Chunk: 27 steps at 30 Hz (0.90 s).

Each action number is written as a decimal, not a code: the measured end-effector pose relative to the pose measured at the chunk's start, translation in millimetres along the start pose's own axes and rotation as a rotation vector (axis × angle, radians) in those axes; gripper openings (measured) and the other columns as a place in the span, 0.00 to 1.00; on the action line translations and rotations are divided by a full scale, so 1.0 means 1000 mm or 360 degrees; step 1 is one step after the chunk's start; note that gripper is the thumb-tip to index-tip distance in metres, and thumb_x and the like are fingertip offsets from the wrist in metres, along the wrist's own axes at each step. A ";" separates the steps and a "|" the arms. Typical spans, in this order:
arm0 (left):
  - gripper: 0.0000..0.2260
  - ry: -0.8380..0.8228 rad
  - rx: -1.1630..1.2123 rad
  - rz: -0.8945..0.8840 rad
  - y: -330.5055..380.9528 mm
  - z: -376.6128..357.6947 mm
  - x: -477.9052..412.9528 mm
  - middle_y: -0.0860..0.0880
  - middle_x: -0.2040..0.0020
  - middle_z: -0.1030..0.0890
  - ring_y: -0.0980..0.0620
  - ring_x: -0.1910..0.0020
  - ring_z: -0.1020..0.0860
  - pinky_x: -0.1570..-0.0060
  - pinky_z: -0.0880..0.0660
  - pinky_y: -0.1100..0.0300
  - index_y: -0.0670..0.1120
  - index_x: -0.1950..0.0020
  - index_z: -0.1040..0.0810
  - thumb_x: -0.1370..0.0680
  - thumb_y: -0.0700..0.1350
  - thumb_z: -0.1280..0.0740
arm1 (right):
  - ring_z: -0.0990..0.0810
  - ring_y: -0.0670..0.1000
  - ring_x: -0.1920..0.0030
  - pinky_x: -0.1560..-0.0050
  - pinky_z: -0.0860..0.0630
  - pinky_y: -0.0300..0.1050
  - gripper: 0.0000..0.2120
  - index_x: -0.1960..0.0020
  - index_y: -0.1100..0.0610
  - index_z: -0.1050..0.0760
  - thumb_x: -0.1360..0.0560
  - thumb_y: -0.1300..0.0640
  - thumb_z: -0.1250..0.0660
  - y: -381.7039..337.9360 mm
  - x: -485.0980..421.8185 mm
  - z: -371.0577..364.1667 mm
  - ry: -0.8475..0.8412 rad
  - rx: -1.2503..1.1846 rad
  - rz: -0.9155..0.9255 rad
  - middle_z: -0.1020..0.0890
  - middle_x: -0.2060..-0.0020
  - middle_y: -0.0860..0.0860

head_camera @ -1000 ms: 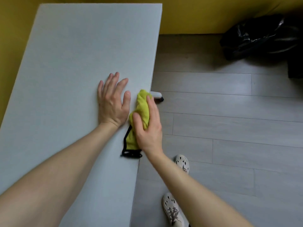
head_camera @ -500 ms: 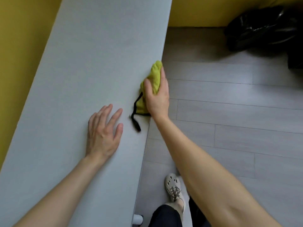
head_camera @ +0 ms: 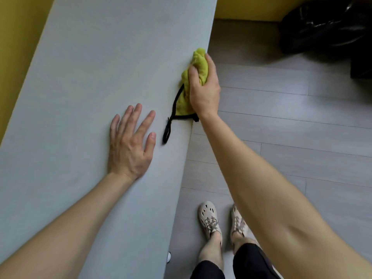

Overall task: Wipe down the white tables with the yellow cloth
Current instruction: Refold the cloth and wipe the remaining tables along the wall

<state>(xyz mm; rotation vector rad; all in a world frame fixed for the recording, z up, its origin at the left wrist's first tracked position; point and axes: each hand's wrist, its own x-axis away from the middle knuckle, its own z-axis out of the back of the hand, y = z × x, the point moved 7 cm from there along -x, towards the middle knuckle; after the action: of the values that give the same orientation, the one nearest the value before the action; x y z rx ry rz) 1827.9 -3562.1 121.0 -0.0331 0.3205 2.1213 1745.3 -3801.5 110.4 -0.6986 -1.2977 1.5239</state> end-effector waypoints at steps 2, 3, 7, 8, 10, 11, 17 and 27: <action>0.25 0.0002 0.0004 0.0008 0.001 0.001 -0.001 0.46 0.12 0.37 0.46 0.12 0.41 0.16 0.45 0.36 0.54 0.15 0.32 0.13 0.54 0.42 | 0.25 0.46 0.24 0.23 0.27 0.56 0.31 0.16 0.42 0.35 0.16 0.39 0.35 0.005 0.026 -0.002 -0.0063 -0.0064 -0.0027 0.25 0.22 0.42; 0.25 0.0003 0.0005 0.0001 0.001 0.001 -0.002 0.46 0.12 0.37 0.45 0.13 0.41 0.16 0.45 0.35 0.54 0.15 0.32 0.12 0.54 0.42 | 0.27 0.45 0.22 0.21 0.29 0.53 0.31 0.15 0.42 0.37 0.16 0.41 0.34 0.009 0.052 0.001 -0.0067 -0.0090 -0.0033 0.27 0.21 0.42; 0.25 0.0006 0.0008 -0.0013 0.001 -0.001 -0.002 0.46 0.12 0.38 0.44 0.13 0.41 0.16 0.45 0.35 0.54 0.14 0.32 0.12 0.54 0.42 | 0.36 0.42 0.17 0.18 0.35 0.47 0.33 0.13 0.49 0.39 0.15 0.51 0.32 0.035 0.179 0.016 -0.0137 -0.0039 0.0010 0.34 0.16 0.43; 0.25 0.0002 -0.0001 -0.0011 0.001 -0.001 -0.002 0.46 0.12 0.38 0.45 0.12 0.41 0.16 0.45 0.35 0.54 0.14 0.32 0.13 0.54 0.42 | 0.36 0.43 0.17 0.17 0.35 0.48 0.33 0.13 0.50 0.40 0.15 0.52 0.32 0.037 0.200 0.017 -0.0169 -0.0022 0.0040 0.34 0.16 0.43; 0.25 0.0001 -0.0017 -0.0011 0.001 -0.001 -0.002 0.46 0.12 0.38 0.45 0.12 0.41 0.16 0.45 0.35 0.54 0.14 0.33 0.13 0.54 0.42 | 0.34 0.45 0.17 0.18 0.35 0.47 0.32 0.14 0.53 0.38 0.15 0.52 0.33 0.038 0.196 0.016 -0.0212 0.0025 0.0078 0.32 0.17 0.46; 0.25 0.0001 -0.0020 -0.0010 0.000 -0.002 -0.002 0.46 0.12 0.38 0.45 0.12 0.41 0.16 0.45 0.36 0.54 0.14 0.33 0.13 0.54 0.42 | 0.33 0.45 0.18 0.18 0.35 0.46 0.31 0.14 0.53 0.37 0.16 0.52 0.34 0.034 0.176 0.014 -0.0199 0.0029 0.0084 0.31 0.17 0.47; 0.24 -0.0007 -0.0010 0.0002 -0.002 -0.003 0.001 0.47 0.12 0.38 0.48 0.12 0.42 0.15 0.47 0.38 0.56 0.15 0.32 0.12 0.55 0.43 | 0.25 0.47 0.25 0.24 0.27 0.52 0.29 0.16 0.45 0.35 0.15 0.44 0.35 0.004 0.030 0.004 -0.0076 0.0033 0.0021 0.24 0.22 0.43; 0.22 0.0052 0.0121 0.0034 0.001 0.001 0.006 0.41 0.17 0.30 0.42 0.16 0.34 0.15 0.43 0.38 0.50 0.19 0.24 0.13 0.52 0.40 | 0.43 0.41 0.14 0.20 0.45 0.31 0.34 0.12 0.51 0.43 0.15 0.50 0.35 0.058 0.317 0.033 -0.0385 0.0045 0.0088 0.40 0.13 0.44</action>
<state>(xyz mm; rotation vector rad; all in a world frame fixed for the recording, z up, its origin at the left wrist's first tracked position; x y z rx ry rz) 1824.2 -3557.7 121.5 -0.0205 0.4224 2.1298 1585.0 -3520.4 114.8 -0.5478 -1.4425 1.7089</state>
